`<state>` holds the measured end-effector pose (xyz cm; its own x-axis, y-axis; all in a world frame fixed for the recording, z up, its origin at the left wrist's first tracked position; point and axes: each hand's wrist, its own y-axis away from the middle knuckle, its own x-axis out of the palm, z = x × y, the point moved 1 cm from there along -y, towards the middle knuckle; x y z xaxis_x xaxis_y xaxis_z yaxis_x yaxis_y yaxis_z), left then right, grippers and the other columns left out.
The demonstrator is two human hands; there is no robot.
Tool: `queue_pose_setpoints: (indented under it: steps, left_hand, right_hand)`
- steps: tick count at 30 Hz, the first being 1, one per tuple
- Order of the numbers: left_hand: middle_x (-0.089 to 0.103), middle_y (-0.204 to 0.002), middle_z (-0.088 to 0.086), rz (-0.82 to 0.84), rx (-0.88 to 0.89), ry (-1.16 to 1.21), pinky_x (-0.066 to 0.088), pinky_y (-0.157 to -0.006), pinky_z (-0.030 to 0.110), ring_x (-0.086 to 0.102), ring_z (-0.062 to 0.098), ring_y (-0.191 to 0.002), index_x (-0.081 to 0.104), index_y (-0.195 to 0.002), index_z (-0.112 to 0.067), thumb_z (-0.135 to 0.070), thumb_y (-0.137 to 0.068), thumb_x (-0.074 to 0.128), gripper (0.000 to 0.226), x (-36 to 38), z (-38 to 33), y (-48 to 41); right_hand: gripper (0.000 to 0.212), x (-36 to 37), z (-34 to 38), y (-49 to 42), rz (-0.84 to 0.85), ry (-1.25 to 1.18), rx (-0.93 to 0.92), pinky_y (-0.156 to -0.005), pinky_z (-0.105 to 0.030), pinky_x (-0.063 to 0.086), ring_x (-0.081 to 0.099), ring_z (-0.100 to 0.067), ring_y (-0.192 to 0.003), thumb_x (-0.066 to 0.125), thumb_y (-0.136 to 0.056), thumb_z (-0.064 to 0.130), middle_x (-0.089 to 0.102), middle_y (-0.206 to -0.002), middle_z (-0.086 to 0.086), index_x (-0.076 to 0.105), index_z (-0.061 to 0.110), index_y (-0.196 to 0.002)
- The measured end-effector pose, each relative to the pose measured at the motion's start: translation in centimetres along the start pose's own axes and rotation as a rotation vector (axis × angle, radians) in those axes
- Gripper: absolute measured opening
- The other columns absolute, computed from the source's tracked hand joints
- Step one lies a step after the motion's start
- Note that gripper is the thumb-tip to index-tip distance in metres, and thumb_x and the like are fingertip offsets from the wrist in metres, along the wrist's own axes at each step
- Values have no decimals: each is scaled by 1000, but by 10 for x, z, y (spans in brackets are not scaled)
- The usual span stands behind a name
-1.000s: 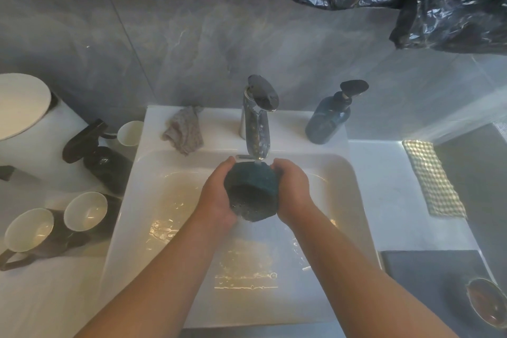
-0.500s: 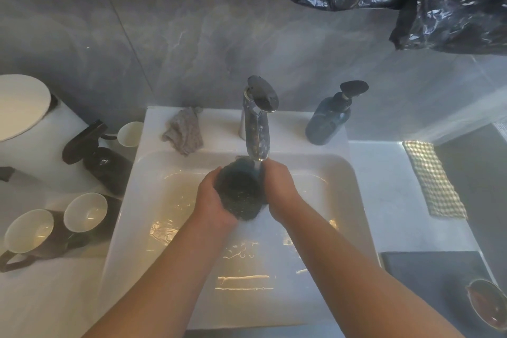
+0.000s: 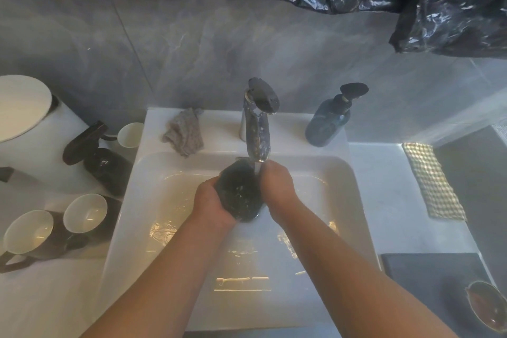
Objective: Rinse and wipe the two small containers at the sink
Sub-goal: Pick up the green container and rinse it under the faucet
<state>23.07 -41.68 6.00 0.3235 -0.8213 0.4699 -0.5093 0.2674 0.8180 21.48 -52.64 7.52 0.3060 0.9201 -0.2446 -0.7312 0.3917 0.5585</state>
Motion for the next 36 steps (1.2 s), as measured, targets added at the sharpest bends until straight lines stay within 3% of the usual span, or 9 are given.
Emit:
queue_pose_setpoints:
  steps: [5,10,14,18,23,29,31,34,36]
  left_hand:
    - [75,-107,17,-74,245,-371,53,-95,45,69,33,-98,76,-94,-11,-30,-94,54,29,9,1,-4]
    - [72,-92,10,-80,533,-839,55,-85,48,67,31,-91,68,-85,-15,-31,-85,58,18,39,5,8]
    - [66,-77,4,-147,676,-1059,53,-71,41,65,30,-77,59,-73,-21,-45,-90,53,31,47,10,4]
    - [68,-84,13,-232,733,-1170,50,-71,40,65,38,-84,62,-80,-11,-23,-96,53,22,46,5,1]
    - [66,-77,-1,-220,848,-1200,47,-62,31,64,19,-74,65,-83,-19,-47,-90,53,31,42,15,17]
    - [65,-85,22,-243,756,-1137,51,-68,48,61,41,-81,62,-81,2,-11,-95,45,26,38,-5,7]
    - [67,-85,15,-245,625,-911,50,-67,40,62,33,-78,62,-76,-9,-24,-99,42,35,33,-8,3]
    - [70,-105,5,-205,440,-768,53,-87,41,65,23,-96,67,-99,-22,-49,-97,42,37,24,-2,-6]
    - [71,-112,6,-175,336,-654,53,-92,45,65,26,-102,67,-108,-24,-57,-90,44,43,19,-1,-6]
  right_hand:
    - [40,-15,-30,-18,63,-591,350,-76,-35,55,65,-28,-106,39,-105,35,72,-107,-12,66,8,-116]
    - [45,-16,-48,-8,243,-957,338,-82,-47,53,55,-39,-115,38,-99,27,64,-119,-23,60,4,-130]
    - [42,-16,-51,-9,245,-1048,340,-79,-44,49,61,-35,-96,36,-99,20,66,-100,-21,64,2,-124]
    - [31,-11,-50,-8,233,-1045,361,-60,-34,50,61,-27,-58,37,-98,17,63,-67,-14,64,8,-86]
    - [34,-4,-45,-3,232,-1070,375,-72,-39,54,64,-33,-87,41,-99,23,72,-88,-18,71,7,-103]
    - [38,-1,-40,-2,205,-1104,379,-76,-42,53,65,-34,-85,37,-100,16,73,-84,-19,72,2,-98]
    - [40,-2,-38,0,197,-1085,343,-78,-42,53,65,-35,-93,37,-102,20,75,-92,-20,72,2,-106]
    - [45,-7,-36,-2,147,-940,258,-80,-39,52,63,-36,-105,34,-104,27,72,-106,-21,63,0,-125]
    - [40,-13,-34,-1,131,-762,167,-76,-35,52,64,-34,-103,39,-103,26,74,-100,-15,68,1,-116]
